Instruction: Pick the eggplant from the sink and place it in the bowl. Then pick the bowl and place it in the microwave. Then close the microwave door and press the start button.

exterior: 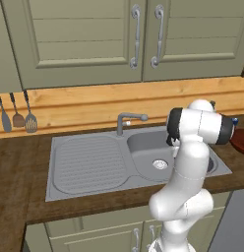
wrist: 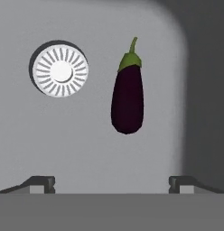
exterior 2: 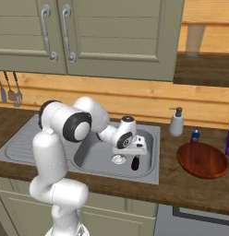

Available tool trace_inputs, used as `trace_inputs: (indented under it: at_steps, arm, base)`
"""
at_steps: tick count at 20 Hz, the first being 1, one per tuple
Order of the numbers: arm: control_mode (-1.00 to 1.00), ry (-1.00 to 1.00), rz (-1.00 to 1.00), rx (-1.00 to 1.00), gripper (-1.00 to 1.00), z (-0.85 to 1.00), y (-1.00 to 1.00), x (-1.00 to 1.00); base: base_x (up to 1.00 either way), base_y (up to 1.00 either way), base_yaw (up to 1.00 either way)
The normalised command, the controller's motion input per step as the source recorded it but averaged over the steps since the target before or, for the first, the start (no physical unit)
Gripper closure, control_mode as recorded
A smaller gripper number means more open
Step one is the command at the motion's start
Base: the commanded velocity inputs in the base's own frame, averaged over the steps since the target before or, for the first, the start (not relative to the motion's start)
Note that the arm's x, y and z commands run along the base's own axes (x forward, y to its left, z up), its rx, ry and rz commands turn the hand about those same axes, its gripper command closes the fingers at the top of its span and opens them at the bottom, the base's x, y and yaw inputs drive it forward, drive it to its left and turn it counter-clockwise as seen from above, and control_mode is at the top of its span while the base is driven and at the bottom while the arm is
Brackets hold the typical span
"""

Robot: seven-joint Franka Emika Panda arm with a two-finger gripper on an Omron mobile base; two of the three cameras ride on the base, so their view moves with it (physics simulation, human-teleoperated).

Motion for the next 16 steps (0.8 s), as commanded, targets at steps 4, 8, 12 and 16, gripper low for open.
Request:
trace_inputs:
  at_steps: [4, 8, 12, 16]
  arm:
    - [-1.00, 0.00, 0.00, 0.00, -1.00, -0.30, -0.06, 0.23]
    - [-1.00, 0.00, 0.00, 0.00, -1.00, -0.26, -0.10, 0.17]
    - [-1.00, 0.00, 0.00, 0.00, -1.00, -0.33, 0.00, 0.18]
    - [-1.00, 0.00, 0.00, 0.00, -1.00, -0.30, 0.00, 0.24]
  base:
    - [0.00, 0.00, 0.00]
    - [0.00, 0.00, 0.00]
    - [0.00, 0.00, 0.00]
    - [0.00, 0.00, 0.00]
